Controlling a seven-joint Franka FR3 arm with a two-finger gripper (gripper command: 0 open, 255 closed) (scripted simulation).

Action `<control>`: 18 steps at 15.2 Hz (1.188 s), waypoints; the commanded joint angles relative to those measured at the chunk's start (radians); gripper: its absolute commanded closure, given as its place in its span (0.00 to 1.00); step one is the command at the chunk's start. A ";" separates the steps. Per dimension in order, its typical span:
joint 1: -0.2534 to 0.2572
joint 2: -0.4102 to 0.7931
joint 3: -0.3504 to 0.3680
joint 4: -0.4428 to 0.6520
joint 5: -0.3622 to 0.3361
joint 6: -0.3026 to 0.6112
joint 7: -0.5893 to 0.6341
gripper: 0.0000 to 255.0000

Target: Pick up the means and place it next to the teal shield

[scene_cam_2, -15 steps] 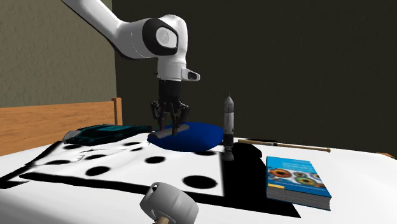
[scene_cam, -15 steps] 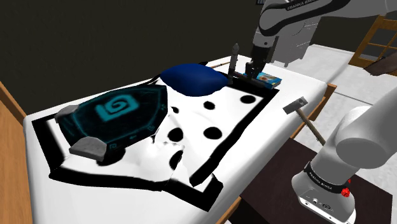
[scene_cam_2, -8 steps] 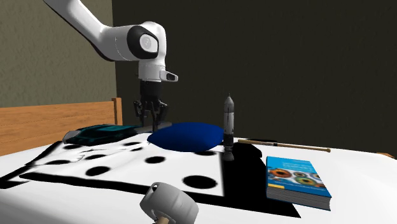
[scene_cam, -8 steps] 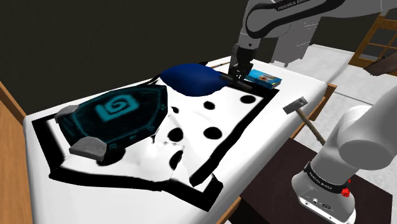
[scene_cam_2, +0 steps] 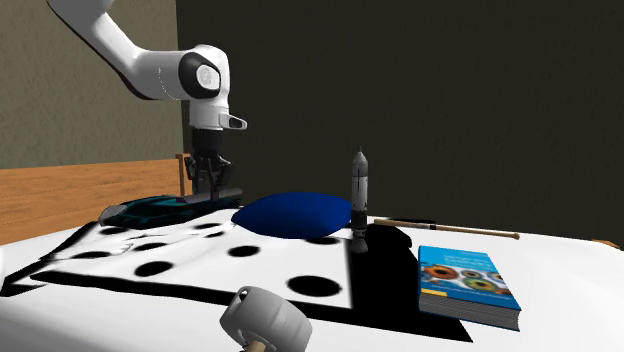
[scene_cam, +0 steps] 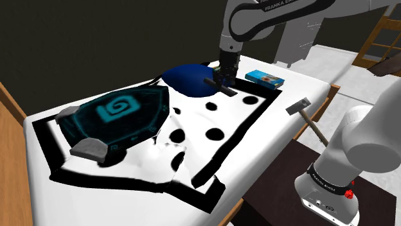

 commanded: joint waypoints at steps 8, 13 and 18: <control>0.067 0.122 0.081 0.088 0.017 0.045 0.139 1.00; 0.068 0.145 0.082 0.045 0.021 0.111 0.133 1.00; 0.069 0.174 0.082 0.008 0.025 0.176 0.127 1.00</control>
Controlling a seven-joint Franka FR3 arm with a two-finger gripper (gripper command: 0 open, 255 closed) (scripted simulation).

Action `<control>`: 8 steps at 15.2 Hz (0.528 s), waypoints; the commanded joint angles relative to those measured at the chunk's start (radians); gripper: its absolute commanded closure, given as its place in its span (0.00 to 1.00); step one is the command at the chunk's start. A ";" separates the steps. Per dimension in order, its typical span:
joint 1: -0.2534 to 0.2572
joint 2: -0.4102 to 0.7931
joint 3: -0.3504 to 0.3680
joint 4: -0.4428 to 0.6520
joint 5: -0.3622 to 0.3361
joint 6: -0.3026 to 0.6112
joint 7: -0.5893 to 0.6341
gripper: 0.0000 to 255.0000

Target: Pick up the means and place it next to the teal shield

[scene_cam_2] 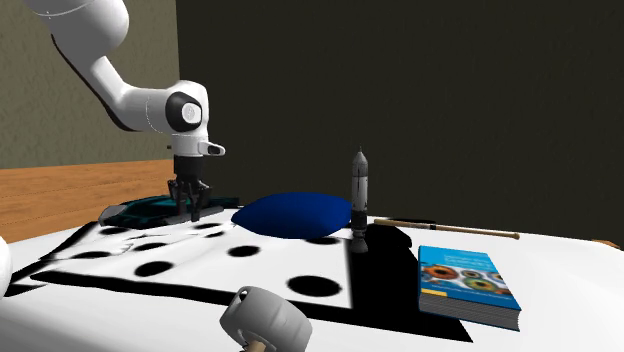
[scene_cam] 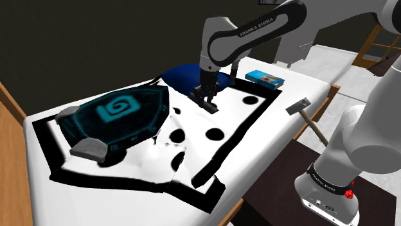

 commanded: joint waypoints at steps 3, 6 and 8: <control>0.001 0.026 0.001 -0.026 0.004 0.053 -0.005 1.00; 0.001 0.047 0.001 -0.044 0.007 0.092 -0.010 1.00; 0.001 0.062 0.002 -0.055 0.010 0.118 -0.013 1.00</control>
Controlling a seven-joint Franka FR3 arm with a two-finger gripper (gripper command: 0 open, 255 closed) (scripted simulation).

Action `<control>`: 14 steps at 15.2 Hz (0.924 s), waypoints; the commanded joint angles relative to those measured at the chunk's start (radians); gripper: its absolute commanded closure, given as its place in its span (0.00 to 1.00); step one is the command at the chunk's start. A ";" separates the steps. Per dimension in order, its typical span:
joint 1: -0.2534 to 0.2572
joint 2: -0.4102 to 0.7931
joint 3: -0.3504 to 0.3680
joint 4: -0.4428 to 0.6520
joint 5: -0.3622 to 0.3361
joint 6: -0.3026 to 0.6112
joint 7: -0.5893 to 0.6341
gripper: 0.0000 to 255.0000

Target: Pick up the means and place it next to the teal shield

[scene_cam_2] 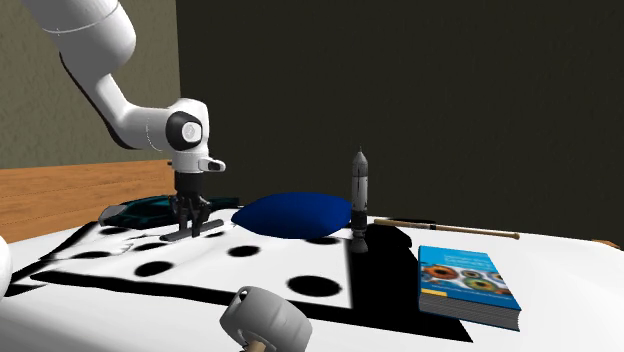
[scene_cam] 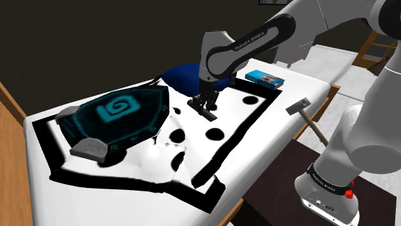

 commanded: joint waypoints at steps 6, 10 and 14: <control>0.000 0.045 0.001 -0.028 0.008 0.074 -0.011 1.00; 0.000 0.045 0.001 -0.028 0.008 0.074 -0.011 1.00; 0.000 0.045 0.001 -0.028 0.008 0.074 -0.011 0.00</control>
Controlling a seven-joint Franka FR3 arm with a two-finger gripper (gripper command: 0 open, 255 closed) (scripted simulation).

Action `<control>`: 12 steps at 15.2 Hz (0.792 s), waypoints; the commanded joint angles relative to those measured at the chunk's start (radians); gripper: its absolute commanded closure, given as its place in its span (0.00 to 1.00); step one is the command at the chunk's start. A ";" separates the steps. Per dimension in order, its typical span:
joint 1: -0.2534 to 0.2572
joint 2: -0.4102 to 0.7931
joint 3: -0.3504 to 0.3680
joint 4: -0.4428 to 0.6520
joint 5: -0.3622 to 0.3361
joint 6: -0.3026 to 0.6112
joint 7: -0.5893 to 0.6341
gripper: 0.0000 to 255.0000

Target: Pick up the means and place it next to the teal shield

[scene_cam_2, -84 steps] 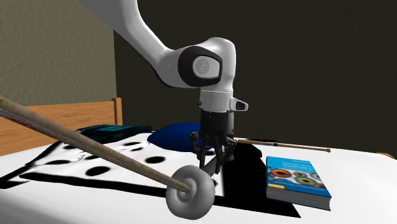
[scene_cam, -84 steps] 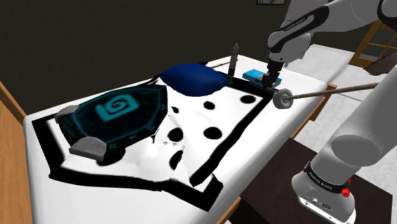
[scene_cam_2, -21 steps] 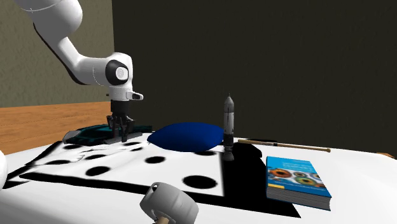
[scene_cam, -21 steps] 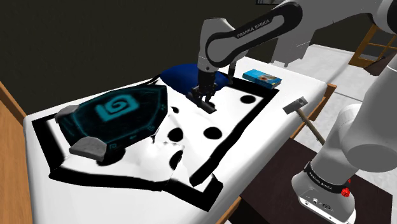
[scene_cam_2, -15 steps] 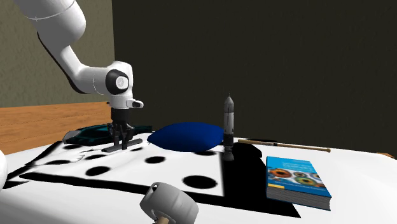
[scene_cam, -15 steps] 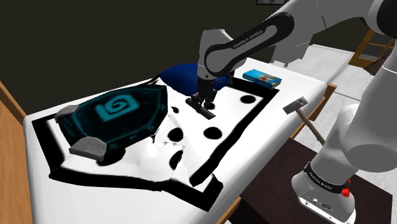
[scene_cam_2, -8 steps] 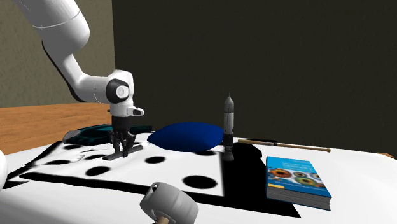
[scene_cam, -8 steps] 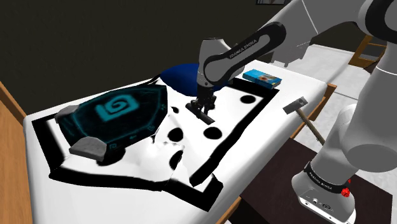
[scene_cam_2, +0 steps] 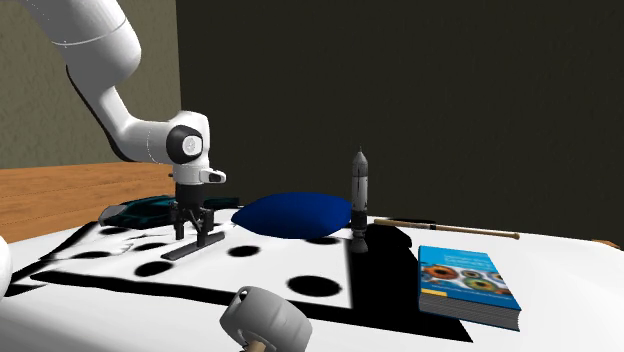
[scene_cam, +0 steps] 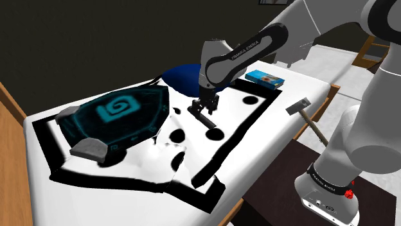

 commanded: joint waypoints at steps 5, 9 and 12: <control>-0.001 -0.022 -0.002 0.010 -0.003 -0.032 0.002 0.00; -0.005 -0.076 -0.005 0.046 -0.012 -0.122 0.007 0.00; -0.005 -0.076 -0.005 0.046 -0.012 -0.122 0.007 0.00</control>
